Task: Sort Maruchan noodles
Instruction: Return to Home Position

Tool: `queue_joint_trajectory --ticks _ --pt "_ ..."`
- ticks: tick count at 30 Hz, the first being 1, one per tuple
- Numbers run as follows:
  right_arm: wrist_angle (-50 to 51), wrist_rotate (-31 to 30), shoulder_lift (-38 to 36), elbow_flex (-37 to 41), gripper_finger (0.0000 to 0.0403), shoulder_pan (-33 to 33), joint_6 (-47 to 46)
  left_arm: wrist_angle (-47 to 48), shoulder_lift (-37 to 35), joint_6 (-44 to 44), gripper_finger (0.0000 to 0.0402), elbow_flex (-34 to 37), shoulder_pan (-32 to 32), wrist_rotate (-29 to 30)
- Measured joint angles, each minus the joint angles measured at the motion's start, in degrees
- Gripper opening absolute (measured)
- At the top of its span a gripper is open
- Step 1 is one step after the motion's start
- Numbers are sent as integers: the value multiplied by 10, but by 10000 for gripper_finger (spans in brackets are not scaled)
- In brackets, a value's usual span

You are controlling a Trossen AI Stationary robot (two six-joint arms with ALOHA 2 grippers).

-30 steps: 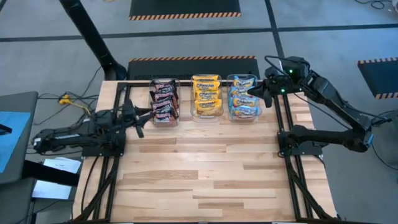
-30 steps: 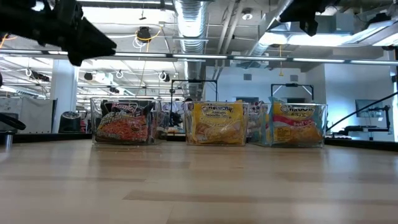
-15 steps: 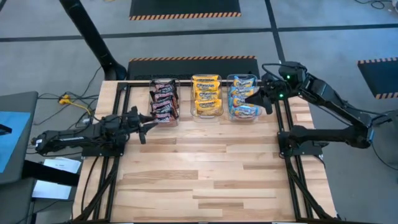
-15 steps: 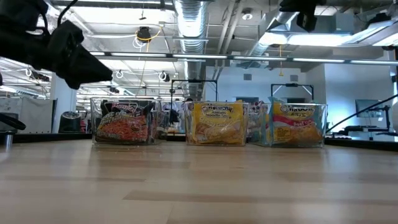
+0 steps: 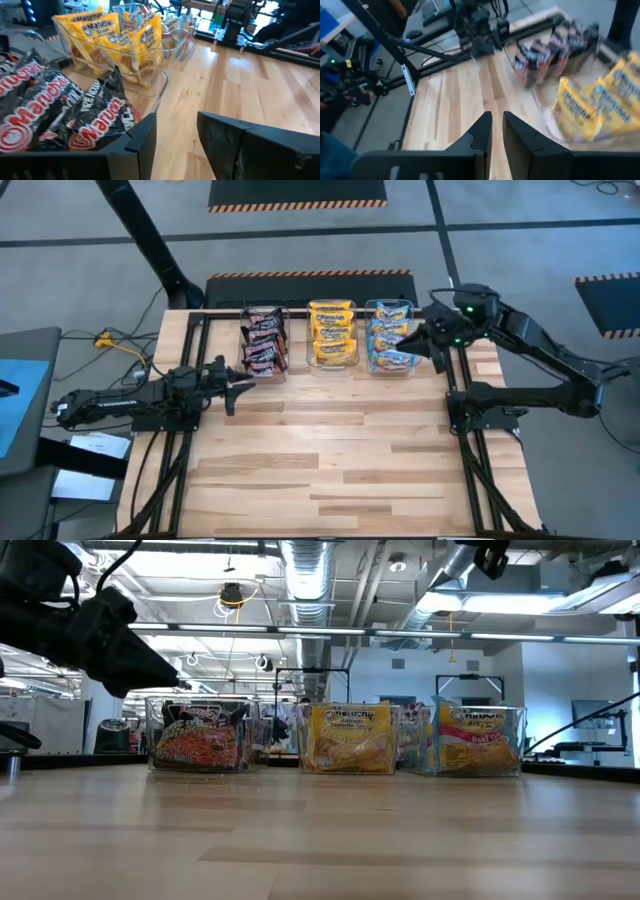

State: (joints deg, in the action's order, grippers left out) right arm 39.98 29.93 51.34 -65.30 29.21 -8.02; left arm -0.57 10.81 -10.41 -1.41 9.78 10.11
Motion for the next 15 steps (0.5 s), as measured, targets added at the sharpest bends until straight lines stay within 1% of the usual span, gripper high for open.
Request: queue_joint_trajectory --ticks 5,7,11,13,15 --pt "-3 -1 -50 14 69 11 44 2 0 -26 130 0 0 -9" --pt "-13 -4 -83 38 69 20 47 2 0 -26 130 0 0 -8" --pt "-43 -8 -166 105 69 42 17 2 0 -13 130 0 0 -7" --pt "-68 -31 -214 144 69 48 -3 2 0 14 130 0 0 -7" --pt "-97 -72 -259 188 69 50 -19 2 0 36 130 0 0 -6"
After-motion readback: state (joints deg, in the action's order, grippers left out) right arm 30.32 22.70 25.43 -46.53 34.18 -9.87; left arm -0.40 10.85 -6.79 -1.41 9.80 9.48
